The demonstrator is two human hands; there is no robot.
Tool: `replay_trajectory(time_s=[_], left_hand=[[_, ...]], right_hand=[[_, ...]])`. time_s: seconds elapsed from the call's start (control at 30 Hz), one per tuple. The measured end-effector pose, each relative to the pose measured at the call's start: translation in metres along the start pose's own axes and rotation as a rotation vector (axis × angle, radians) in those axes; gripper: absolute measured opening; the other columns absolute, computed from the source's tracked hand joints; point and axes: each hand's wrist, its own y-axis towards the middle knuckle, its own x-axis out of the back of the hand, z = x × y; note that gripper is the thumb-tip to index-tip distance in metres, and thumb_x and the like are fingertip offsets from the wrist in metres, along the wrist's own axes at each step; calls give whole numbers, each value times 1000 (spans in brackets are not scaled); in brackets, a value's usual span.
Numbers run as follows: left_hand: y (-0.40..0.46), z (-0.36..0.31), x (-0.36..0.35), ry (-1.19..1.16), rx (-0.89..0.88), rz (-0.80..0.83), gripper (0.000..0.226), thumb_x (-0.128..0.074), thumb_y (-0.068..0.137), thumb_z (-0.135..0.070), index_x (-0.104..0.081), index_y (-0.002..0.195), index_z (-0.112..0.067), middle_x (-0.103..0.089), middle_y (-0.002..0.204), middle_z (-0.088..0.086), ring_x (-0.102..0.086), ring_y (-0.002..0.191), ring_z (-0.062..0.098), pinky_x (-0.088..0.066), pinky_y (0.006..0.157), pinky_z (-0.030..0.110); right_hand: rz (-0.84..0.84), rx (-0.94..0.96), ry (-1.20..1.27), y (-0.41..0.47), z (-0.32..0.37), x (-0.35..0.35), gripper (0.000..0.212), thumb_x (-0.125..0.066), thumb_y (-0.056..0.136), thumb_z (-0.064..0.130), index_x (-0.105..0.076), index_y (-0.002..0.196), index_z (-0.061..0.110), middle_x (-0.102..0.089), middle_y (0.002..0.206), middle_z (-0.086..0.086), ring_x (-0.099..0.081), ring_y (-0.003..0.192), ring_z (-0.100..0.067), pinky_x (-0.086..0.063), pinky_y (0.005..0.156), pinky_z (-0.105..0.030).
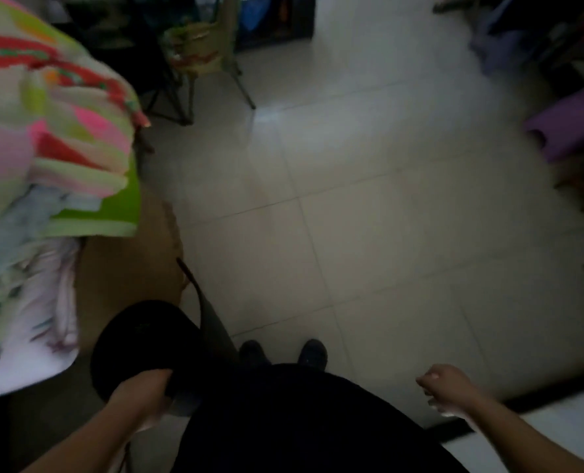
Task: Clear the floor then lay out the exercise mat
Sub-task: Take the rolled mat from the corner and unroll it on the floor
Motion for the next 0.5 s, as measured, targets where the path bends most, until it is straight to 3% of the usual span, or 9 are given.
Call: replay_trajectory(time_s=[0.07,0.13,0.2,0.33,0.5], left_hand=[[0,-23,22,-36,-23,29,31,-57,84,-36,-60,114,-29,-66,114,-1,-64,102,17,-50,82,29],[1,-55,53,-64,-58,40,18,-58,86,-33,-60,104,-31,-67,106,-2,-63,94,15,-48,74,26],[8,-85,81,-76,-112,21,17,-60,87,-29,-59,103,-32,-66,107,-2,-61,93,14,-48,77,27],[36,-130,124,-69,-132,-54,33,-61,88,-24,-59,121,-20,-65,116,6,-60,105,22,-48,91,33],[85,-172,192,-109,-157,-63,28,-62,89,-21,-62,116,-15,-66,108,8,-61,97,23,-47,83,32]], right_hand=[[-20,-24,81,4,-16,8,43,-53,92,0,-38,55,17,-33,50,-5,-34,41,-13,-23,51,-25],[-9,-95,171,6,-19,15,28,-55,92,6,-51,64,12,-49,58,-9,-47,48,-18,-37,51,-27],[-5,-123,290,7,-12,22,15,-58,91,13,-58,76,10,-59,66,-7,-55,54,-19,-47,55,-27],[1,-72,330,16,11,40,10,-58,90,19,-60,82,13,-64,74,-7,-58,58,-18,-50,58,-24],[-11,-28,285,35,46,84,12,-57,92,23,-58,83,15,-62,79,-10,-58,66,-22,-46,59,-24]])
